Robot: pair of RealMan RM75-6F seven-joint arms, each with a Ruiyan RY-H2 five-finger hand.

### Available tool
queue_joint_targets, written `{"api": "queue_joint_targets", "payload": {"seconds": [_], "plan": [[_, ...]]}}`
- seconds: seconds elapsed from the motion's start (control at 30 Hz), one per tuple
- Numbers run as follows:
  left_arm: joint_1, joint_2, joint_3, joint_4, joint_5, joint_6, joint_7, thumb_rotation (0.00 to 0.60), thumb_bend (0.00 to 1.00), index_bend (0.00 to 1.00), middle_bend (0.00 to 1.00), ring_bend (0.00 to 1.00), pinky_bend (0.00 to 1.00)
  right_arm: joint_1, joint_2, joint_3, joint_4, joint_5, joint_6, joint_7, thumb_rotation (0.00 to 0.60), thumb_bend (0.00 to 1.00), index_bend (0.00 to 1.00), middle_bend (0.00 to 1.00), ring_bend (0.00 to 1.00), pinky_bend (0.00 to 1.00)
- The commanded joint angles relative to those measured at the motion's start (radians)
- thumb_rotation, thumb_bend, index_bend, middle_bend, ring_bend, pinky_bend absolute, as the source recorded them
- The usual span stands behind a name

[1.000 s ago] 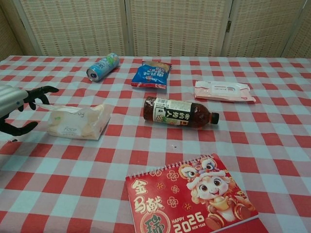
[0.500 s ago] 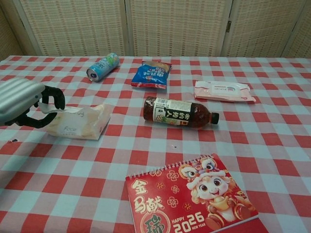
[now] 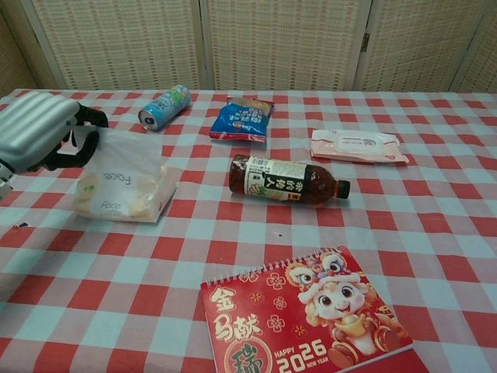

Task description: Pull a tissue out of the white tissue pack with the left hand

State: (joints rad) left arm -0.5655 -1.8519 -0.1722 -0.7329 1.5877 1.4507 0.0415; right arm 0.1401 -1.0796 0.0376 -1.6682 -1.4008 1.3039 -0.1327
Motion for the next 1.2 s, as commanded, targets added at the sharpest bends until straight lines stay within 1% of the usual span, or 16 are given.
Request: {"api": "queue_joint_targets", "payload": {"seconds": [0.03, 0.1, 0.17, 0.23, 0.33, 0.47, 0.6, 0.7, 0.8, 0.9, 1.07, 1.2], "plan": [[-0.063, 0.061, -0.042, -0.094, 0.003, -0.006, 0.063, 0.6, 0.6, 0.62, 0.55, 0.6, 0.56, 0.0, 0.002, -0.001, -0.002, 0.0, 0.0, 0.0, 0.6, 0.28, 0.09, 0.1, 0.0, 0.11], [-0.087, 0.098, -0.06, -0.14, -0.013, -0.046, 0.103, 0.6, 0.61, 0.62, 0.56, 0.6, 0.56, -0.001, 0.005, -0.002, -0.004, -0.001, 0.0, 0.002, 0.6, 0.28, 0.09, 0.1, 0.0, 0.11], [-0.107, 0.143, -0.07, -0.175, -0.038, -0.107, 0.159, 0.6, 0.61, 0.62, 0.56, 0.6, 0.56, -0.002, 0.01, -0.002, -0.008, -0.003, 0.002, 0.008, 0.6, 0.28, 0.09, 0.1, 0.0, 0.11], [-0.116, 0.186, -0.066, -0.206, -0.058, -0.166, 0.193, 0.6, 0.61, 0.62, 0.56, 0.6, 0.56, -0.003, 0.012, -0.001, -0.008, -0.005, 0.007, 0.015, 0.6, 0.28, 0.09, 0.1, 0.0, 0.11], [-0.128, 0.248, -0.046, -0.213, -0.064, -0.233, 0.192, 0.6, 0.61, 0.62, 0.56, 0.6, 0.56, -0.005, 0.015, 0.0, -0.009, -0.007, 0.012, 0.02, 0.6, 0.28, 0.09, 0.1, 0.0, 0.11], [-0.131, 0.285, -0.05, -0.156, -0.089, -0.258, 0.196, 0.6, 0.61, 0.62, 0.56, 0.6, 0.55, -0.005, 0.011, 0.0, -0.005, -0.009, 0.016, 0.014, 0.6, 0.28, 0.09, 0.1, 0.0, 0.11], [-0.133, 0.319, -0.072, -0.175, -0.121, -0.259, 0.157, 0.6, 0.6, 0.62, 0.56, 0.6, 0.55, 0.0, 0.008, -0.001, -0.004, 0.003, 0.002, -0.011, 0.6, 0.28, 0.09, 0.1, 0.0, 0.11], [-0.138, 0.335, -0.076, -0.172, -0.124, -0.247, 0.182, 0.6, 0.6, 0.62, 0.56, 0.6, 0.55, 0.002, 0.01, -0.003, -0.007, 0.008, -0.006, -0.016, 0.6, 0.28, 0.09, 0.1, 0.0, 0.11], [-0.134, 0.343, -0.063, -0.143, -0.141, -0.272, 0.222, 0.6, 0.6, 0.62, 0.56, 0.6, 0.55, 0.001, 0.016, -0.004, -0.012, 0.006, -0.004, -0.017, 0.6, 0.28, 0.09, 0.1, 0.0, 0.11], [-0.124, 0.333, -0.048, -0.086, -0.17, -0.313, 0.247, 0.6, 0.6, 0.62, 0.56, 0.6, 0.55, 0.0, 0.018, -0.005, -0.013, 0.002, 0.0, -0.011, 0.6, 0.28, 0.09, 0.1, 0.0, 0.11], [-0.111, 0.298, -0.04, 0.04, -0.215, -0.363, 0.229, 0.6, 0.61, 0.62, 0.56, 0.6, 0.55, 0.001, 0.018, -0.005, -0.012, 0.001, 0.0, -0.013, 0.6, 0.28, 0.09, 0.1, 0.0, 0.11], [-0.104, 0.282, -0.039, 0.092, -0.222, -0.349, 0.207, 0.6, 0.61, 0.62, 0.56, 0.6, 0.56, 0.003, 0.015, -0.006, -0.011, 0.006, -0.006, -0.018, 0.6, 0.28, 0.09, 0.1, 0.0, 0.11]]}}
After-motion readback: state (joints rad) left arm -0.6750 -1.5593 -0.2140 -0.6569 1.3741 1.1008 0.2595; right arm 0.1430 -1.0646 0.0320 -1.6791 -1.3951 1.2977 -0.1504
